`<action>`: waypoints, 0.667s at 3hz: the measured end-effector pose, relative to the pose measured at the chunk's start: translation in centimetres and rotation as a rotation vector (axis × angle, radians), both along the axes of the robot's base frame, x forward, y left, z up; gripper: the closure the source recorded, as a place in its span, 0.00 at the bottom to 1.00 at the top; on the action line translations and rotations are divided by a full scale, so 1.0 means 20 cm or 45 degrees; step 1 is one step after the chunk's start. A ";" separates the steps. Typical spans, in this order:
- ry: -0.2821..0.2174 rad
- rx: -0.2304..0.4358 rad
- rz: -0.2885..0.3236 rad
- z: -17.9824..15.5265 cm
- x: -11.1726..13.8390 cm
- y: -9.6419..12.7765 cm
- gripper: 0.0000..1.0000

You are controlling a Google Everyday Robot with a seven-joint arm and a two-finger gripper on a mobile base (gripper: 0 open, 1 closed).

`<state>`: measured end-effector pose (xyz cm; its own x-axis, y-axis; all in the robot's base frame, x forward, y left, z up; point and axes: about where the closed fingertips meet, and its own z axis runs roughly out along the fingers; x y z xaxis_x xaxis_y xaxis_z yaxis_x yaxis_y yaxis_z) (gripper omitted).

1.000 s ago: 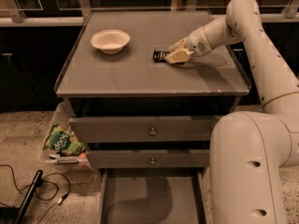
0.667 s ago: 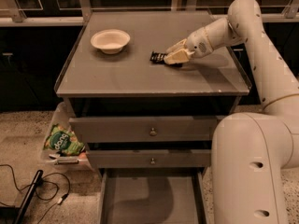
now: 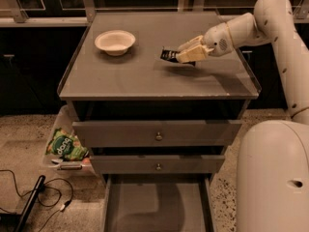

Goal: Place rxbar chocolate into bottom drawer

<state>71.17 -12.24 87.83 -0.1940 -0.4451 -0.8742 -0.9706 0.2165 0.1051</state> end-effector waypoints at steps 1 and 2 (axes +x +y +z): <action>0.000 0.000 0.000 0.00 0.00 0.00 1.00; -0.017 0.011 0.025 -0.01 -0.04 -0.01 1.00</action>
Offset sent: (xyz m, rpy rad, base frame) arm -0.0313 -0.0091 -0.0023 0.0141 -0.0338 0.0451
